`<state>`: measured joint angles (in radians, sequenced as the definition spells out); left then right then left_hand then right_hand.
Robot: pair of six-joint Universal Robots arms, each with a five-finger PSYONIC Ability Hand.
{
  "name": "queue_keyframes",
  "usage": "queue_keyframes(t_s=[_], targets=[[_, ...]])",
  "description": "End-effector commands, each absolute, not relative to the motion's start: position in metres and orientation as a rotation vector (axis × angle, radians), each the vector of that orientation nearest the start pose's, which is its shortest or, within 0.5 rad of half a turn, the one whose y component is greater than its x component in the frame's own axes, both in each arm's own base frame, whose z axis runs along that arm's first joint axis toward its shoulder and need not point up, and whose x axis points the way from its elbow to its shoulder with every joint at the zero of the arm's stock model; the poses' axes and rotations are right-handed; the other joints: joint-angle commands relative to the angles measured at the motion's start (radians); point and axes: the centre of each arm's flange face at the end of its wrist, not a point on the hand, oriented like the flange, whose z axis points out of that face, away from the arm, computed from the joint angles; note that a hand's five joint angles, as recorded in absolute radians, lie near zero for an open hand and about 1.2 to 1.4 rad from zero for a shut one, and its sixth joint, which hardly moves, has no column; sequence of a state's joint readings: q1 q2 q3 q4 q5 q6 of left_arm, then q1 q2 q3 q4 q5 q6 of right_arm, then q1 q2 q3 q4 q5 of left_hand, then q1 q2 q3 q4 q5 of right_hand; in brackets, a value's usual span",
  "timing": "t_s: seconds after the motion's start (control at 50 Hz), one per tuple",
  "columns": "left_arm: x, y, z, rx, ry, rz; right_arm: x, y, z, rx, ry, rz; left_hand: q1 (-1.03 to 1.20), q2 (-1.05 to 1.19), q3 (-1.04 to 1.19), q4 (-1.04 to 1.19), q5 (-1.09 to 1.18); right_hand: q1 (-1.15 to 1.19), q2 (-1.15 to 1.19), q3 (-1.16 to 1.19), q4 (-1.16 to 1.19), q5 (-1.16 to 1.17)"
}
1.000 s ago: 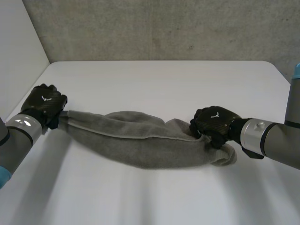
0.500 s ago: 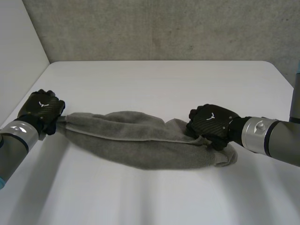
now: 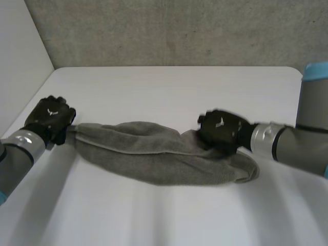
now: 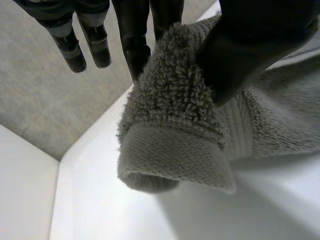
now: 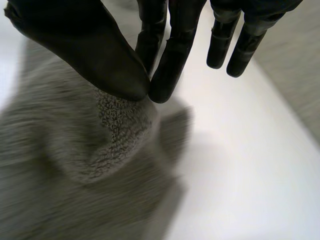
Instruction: Fold the towel.
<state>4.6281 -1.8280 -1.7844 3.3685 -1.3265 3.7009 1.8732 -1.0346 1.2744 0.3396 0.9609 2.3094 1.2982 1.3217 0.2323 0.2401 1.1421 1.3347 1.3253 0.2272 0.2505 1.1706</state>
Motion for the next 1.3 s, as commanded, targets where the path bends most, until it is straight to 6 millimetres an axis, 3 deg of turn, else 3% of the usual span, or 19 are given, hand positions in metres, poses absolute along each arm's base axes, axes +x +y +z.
queue_keyframes(t_s=[0.02,0.04,0.06,0.08,0.1,0.12,0.16,0.2,0.4,0.42,0.44,0.46,0.48,0.54,0.7,0.74,0.84,1.12,1.3], targets=[[-0.200,-0.340,0.226,0.943,2.026,-2.065,0.290,-0.333,0.285,-1.331,1.692,-1.954,0.098,0.075,-0.058,-0.066,0.080,0.062,0.071,-0.053,-0.076,0.051],[-0.208,-0.346,0.248,0.905,1.973,-2.149,0.289,-0.340,0.310,-1.220,1.641,-2.068,0.098,0.075,-0.058,-0.066,0.080,0.062,0.071,-0.053,-0.076,0.051],[-0.213,-0.350,0.269,0.850,1.938,-2.224,0.289,-0.340,0.311,-1.219,1.640,-2.069,0.098,0.075,-0.058,-0.066,0.080,0.062,0.071,-0.053,-0.076,0.051],[-0.213,-0.350,0.269,0.849,1.938,-2.225,0.289,-0.342,0.328,-1.148,1.586,-2.125,0.098,0.075,-0.058,-0.066,0.080,0.062,0.071,-0.053,-0.076,0.051],[-0.217,-0.352,0.289,0.793,1.912,-2.288,0.289,-0.342,0.328,-1.148,1.585,-2.126,0.098,0.075,-0.058,-0.066,0.080,0.062,0.071,-0.053,-0.076,0.051],[-0.217,-0.352,0.290,0.792,1.911,-2.289,0.289,-0.341,0.334,-1.104,1.573,-2.120,0.098,0.075,-0.058,-0.066,0.080,0.062,0.071,-0.053,-0.076,0.051],[-0.216,-0.350,0.314,0.706,1.914,-2.351,0.290,-0.337,0.330,-1.102,1.579,-2.089,0.098,0.075,-0.058,-0.066,0.080,0.062,0.071,-0.053,-0.076,0.051],[-0.216,-0.344,0.316,0.696,1.946,-2.353,0.290,-0.328,0.303,-1.133,1.646,-1.987,0.098,0.075,-0.058,-0.066,0.080,0.062,0.071,-0.053,-0.076,0.051],[-0.209,-0.317,0.249,0.761,2.223,-2.151,0.280,-0.315,0.225,-1.241,1.856,-1.764,0.098,0.075,-0.058,-0.066,0.080,0.062,0.071,-0.053,-0.076,0.051],[-0.209,-0.312,0.237,0.782,2.265,-2.119,0.279,-0.316,0.218,-1.242,1.883,-1.741,0.098,0.075,-0.058,-0.066,0.080,-0.240,-0.230,-0.053,-0.076,-0.250],[-0.208,-0.305,0.225,0.800,2.309,-2.084,0.279,-0.316,0.218,-1.242,1.884,-1.741,0.098,0.075,-0.058,-0.066,0.080,-0.243,-0.233,-0.053,-0.076,-0.253],[-0.208,-0.305,0.224,0.801,2.309,-2.083,0.278,-0.315,0.210,-1.240,1.906,-1.716,0.098,0.075,-0.058,-0.066,0.080,-0.731,-0.722,-0.053,-0.076,-0.741],[-0.206,-0.299,0.214,0.817,2.348,-2.050,0.277,-0.316,0.205,-1.233,1.926,-1.703,0.098,0.075,-0.058,-0.066,0.080,-0.954,-0.944,-0.053,-0.076,-0.964],[-0.199,-0.282,0.203,0.831,2.407,-2.004,0.277,-0.317,0.202,-1.231,1.943,-1.698,0.098,0.075,-0.058,-0.066,0.080,-0.959,-0.950,-0.053,-0.076,-0.969],[-0.186,-0.244,0.201,0.879,2.444,-2.029,0.280,-0.320,0.181,-1.187,2.027,-1.587,0.098,0.075,-0.058,-0.066,0.080,-0.971,-0.961,-0.053,-0.076,-0.981],[-0.180,-0.224,0.209,0.897,2.412,-2.088,0.285,-0.326,0.174,-1.103,2.061,-1.514,0.098,0.075,-0.058,-0.066,0.080,-0.971,-0.961,-0.053,-0.076,-0.981],[-0.171,-0.211,0.215,0.870,2.364,-2.131,0.296,-0.335,0.168,-0.972,2.082,-1.404,0.098,0.075,-0.058,-0.066,0.080,-0.956,-0.947,-0.053,-0.076,-0.967],[-0.170,-0.197,0.210,0.861,2.348,-2.139,0.313,-0.361,0.138,-0.757,2.105,-1.303,0.098,0.075,-0.058,-0.066,0.080,-0.903,-0.894,-0.053,-0.076,-0.914],[-0.168,-0.202,0.210,0.854,2.273,-2.191,0.319,-0.358,0.124,-0.763,2.124,-1.253,0.098,0.075,-0.058,-0.066,0.080,-0.373,-0.364,-0.053,-0.076,-0.384]])
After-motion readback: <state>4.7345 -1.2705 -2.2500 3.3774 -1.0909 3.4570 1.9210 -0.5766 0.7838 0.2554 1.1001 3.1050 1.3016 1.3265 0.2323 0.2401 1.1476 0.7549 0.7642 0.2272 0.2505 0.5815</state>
